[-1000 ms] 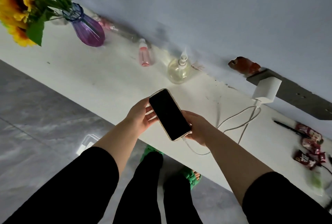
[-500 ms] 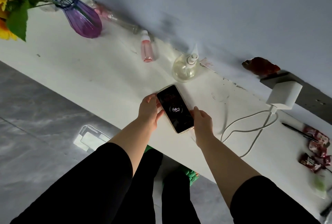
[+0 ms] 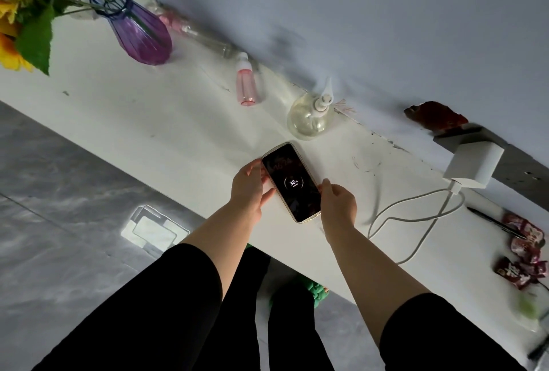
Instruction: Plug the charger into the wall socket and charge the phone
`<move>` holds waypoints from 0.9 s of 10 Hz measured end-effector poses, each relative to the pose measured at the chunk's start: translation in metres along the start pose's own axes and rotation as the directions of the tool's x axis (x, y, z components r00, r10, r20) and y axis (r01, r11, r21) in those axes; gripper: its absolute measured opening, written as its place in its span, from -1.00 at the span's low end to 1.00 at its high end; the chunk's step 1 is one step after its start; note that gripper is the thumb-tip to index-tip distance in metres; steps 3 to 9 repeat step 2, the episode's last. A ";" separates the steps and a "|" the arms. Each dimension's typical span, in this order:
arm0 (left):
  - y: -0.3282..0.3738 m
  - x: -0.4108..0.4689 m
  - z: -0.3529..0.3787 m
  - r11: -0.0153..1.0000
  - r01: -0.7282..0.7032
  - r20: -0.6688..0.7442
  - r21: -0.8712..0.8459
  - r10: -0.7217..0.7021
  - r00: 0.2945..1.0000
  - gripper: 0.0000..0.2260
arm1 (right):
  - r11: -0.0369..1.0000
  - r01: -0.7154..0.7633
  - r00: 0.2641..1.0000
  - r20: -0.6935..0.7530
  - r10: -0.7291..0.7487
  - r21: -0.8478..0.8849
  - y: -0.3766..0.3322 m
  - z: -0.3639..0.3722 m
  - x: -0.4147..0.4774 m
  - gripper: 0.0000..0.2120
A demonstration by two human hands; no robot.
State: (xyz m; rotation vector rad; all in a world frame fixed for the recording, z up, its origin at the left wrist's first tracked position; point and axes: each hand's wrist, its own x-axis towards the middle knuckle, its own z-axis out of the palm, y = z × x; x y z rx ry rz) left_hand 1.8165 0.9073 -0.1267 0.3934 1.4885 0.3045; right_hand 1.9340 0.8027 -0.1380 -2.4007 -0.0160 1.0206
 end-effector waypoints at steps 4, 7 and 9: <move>0.013 -0.013 -0.004 0.950 -0.009 -0.044 0.312 0.024 0.999 -0.78 | 0.992 -0.027 0.981 0.190 0.050 -0.122 -0.012 -0.020 -0.007 -0.67; 0.013 -0.013 -0.004 0.950 -0.009 -0.044 0.312 0.024 0.999 -0.78 | 0.992 -0.027 0.981 0.190 0.050 -0.122 -0.012 -0.020 -0.007 -0.67; 0.013 -0.013 -0.004 0.950 -0.009 -0.044 0.312 0.024 0.999 -0.78 | 0.992 -0.027 0.981 0.190 0.050 -0.122 -0.012 -0.020 -0.007 -0.67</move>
